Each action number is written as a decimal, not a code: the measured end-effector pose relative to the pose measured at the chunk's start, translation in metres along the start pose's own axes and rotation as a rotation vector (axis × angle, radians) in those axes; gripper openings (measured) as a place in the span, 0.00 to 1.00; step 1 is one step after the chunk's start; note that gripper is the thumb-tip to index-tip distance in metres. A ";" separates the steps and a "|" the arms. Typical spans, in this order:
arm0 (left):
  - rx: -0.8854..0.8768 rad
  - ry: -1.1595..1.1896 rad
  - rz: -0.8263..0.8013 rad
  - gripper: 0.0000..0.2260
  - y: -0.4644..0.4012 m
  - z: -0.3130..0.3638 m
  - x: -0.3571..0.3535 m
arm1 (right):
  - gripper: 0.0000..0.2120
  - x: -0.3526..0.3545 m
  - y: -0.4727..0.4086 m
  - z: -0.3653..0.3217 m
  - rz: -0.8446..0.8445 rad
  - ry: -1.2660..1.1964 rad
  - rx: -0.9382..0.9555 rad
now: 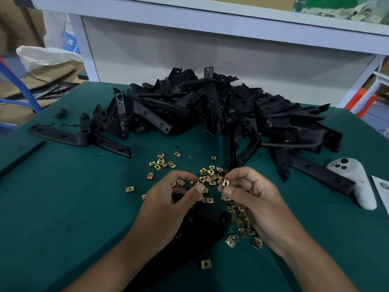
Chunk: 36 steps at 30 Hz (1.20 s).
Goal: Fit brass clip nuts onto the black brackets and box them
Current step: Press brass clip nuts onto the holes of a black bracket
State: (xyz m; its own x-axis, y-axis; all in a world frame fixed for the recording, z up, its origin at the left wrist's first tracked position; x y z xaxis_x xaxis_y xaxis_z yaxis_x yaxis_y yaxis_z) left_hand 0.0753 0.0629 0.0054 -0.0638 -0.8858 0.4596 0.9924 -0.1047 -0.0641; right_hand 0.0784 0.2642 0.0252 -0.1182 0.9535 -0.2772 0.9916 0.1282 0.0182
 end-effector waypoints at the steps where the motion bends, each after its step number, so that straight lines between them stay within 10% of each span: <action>1: -0.008 0.013 -0.012 0.15 0.000 0.000 0.000 | 0.09 -0.001 0.001 0.001 -0.017 -0.003 -0.019; 8: -0.047 0.325 -0.313 0.26 -0.001 0.001 -0.001 | 0.06 -0.001 0.001 0.001 -0.005 -0.045 -0.073; 36: -0.298 0.090 -0.044 0.15 -0.003 0.001 0.001 | 0.03 0.003 0.000 -0.002 -0.015 -0.028 0.008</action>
State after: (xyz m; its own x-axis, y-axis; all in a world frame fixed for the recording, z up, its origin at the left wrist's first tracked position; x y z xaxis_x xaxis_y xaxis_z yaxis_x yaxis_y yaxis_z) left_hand 0.0726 0.0628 0.0064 -0.1283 -0.9124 0.3886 0.9149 -0.2601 -0.3088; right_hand 0.0775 0.2681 0.0265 -0.1311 0.9435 -0.3043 0.9902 0.1398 0.0067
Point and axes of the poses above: each hand's wrist, its own y-axis away from the middle knuckle, its own x-axis out of the back of the hand, z = x × y, the point moved 1 cm from there along -y, towards the middle knuckle, and after that the axes turned 15 degrees about -y, right-handed, at the moved point
